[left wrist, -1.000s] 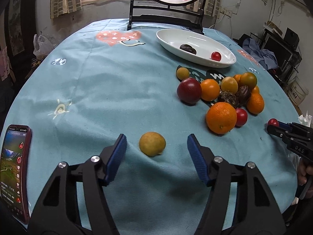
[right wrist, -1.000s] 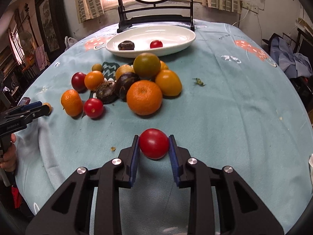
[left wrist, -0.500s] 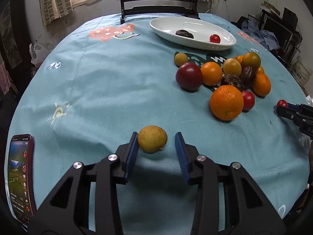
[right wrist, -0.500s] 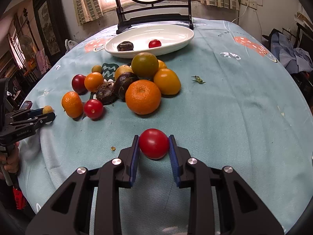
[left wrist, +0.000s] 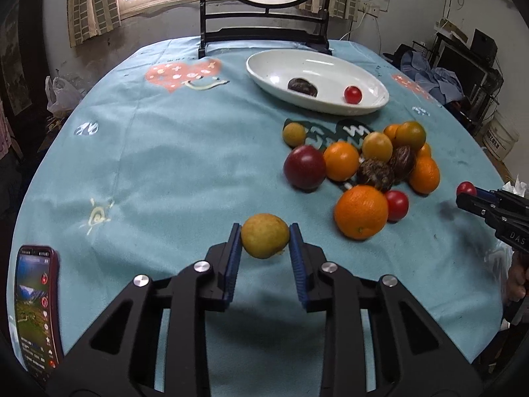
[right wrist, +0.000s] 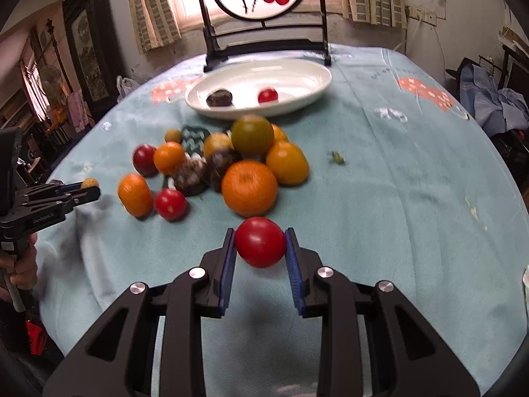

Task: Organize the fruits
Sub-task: 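Release the yellow fruit and red tomato onto the white plate with both tools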

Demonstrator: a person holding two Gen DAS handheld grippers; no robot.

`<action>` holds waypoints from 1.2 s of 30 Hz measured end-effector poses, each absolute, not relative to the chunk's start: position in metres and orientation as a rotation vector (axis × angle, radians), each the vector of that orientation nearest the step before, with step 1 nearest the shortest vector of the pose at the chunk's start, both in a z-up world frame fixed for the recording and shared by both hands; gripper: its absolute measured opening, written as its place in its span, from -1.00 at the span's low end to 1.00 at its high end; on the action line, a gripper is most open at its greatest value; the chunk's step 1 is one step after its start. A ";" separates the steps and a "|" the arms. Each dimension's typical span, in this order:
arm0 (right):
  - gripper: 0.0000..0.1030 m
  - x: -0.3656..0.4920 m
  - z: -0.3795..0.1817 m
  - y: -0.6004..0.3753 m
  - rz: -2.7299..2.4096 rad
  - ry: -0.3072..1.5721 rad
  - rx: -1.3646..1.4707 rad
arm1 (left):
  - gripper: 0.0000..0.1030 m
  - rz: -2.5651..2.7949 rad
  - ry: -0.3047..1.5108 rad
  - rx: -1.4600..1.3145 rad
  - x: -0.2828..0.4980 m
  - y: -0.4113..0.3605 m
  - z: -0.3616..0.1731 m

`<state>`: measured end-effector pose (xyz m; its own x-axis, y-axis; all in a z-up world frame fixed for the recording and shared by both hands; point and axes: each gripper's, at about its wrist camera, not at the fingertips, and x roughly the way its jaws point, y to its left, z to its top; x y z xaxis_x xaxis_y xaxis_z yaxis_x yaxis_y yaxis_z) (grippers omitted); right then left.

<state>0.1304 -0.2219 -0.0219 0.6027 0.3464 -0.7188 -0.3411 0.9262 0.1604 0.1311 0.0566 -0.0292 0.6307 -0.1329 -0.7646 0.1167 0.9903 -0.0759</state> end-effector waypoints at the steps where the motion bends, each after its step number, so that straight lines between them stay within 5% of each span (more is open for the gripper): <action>1: -0.42 0.136 -0.014 -0.219 0.409 0.811 0.004 | -0.44 -0.162 0.863 -0.020 0.137 0.053 -0.021; 11: -0.42 0.269 0.011 -0.194 0.407 0.789 0.088 | -0.44 -0.269 0.807 -0.027 0.268 -0.008 0.022; 19: -0.42 0.353 -0.013 -0.188 0.372 0.912 0.126 | -0.43 -0.238 0.902 0.033 0.362 -0.043 -0.001; 29: -0.42 0.373 -0.030 -0.182 0.375 0.963 0.095 | -0.43 -0.198 0.980 0.022 0.392 -0.040 -0.032; 36: -0.26 0.348 -0.006 -0.183 0.363 0.897 0.062 | 0.38 -0.147 0.904 0.041 0.365 -0.034 -0.006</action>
